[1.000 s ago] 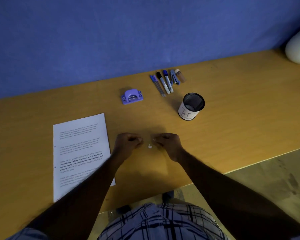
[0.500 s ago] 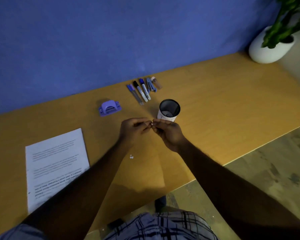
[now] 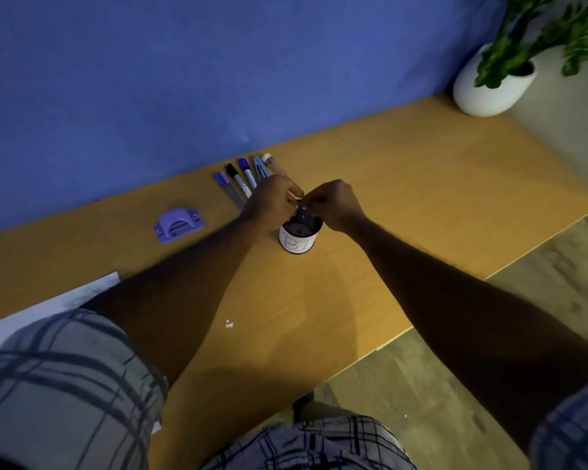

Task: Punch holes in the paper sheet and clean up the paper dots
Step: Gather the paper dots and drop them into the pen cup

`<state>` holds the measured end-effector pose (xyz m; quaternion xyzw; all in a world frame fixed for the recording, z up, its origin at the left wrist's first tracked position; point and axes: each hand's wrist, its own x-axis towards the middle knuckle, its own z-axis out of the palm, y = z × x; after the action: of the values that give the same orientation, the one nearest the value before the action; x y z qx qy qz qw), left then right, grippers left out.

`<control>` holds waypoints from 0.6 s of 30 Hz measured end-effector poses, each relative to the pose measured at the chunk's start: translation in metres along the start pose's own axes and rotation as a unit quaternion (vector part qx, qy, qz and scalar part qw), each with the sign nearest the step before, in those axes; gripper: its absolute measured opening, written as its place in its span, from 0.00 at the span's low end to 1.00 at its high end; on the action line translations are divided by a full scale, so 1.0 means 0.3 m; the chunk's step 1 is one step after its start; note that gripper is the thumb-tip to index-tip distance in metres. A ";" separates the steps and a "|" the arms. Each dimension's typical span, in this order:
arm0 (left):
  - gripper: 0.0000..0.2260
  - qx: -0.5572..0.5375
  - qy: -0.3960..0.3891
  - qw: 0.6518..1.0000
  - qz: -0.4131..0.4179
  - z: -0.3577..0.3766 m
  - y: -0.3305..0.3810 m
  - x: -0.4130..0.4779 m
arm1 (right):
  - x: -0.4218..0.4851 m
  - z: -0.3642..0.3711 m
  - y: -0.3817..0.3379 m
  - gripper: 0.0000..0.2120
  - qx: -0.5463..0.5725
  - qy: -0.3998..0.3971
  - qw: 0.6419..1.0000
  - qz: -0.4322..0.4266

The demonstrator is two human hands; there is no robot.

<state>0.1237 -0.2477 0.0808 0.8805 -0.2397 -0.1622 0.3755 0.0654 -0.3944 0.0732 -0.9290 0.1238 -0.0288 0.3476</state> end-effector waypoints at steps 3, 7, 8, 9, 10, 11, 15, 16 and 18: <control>0.11 0.033 0.007 0.999 0.006 -0.001 -0.005 0.018 | 0.011 -0.001 -0.023 0.06 -0.056 -0.018 0.997 -0.045; 0.10 0.044 0.012 0.999 0.009 -0.012 -0.030 0.033 | 0.031 0.000 -0.024 0.06 -0.078 -0.016 0.996 -0.047; 0.10 0.045 0.015 0.999 0.012 -0.014 -0.034 0.035 | 0.034 0.000 -0.022 0.06 -0.083 -0.020 0.995 -0.046; 0.11 0.045 0.013 0.999 0.015 -0.018 -0.037 0.036 | 0.037 -0.002 -0.019 0.06 -0.089 -0.026 0.995 -0.043; 0.12 0.046 0.007 0.999 0.018 -0.019 -0.040 0.036 | 0.038 -0.002 -0.014 0.06 -0.097 -0.035 0.994 -0.039; 0.12 0.049 -0.001 0.999 0.021 -0.021 -0.044 0.035 | 0.039 -0.004 -0.010 0.06 -0.103 -0.041 0.993 -0.037; 0.14 0.062 -0.015 0.997 0.038 -0.024 -0.066 0.030 | 0.032 -0.018 -0.008 0.06 -0.101 -0.064 0.992 -0.040; 0.14 0.047 -0.017 0.998 0.045 -0.028 -0.069 0.026 | 0.028 -0.023 -0.011 0.07 -0.099 -0.074 0.991 -0.044; 0.13 -0.014 -0.033 0.998 0.043 -0.040 -0.073 0.015 | 0.019 -0.029 -0.016 0.08 -0.090 -0.083 0.991 -0.058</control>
<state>0.1394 -0.2300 0.0722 0.8585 -0.2870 -0.1783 0.3859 0.0705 -0.3979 0.0827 -0.9613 0.0425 0.0393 0.2694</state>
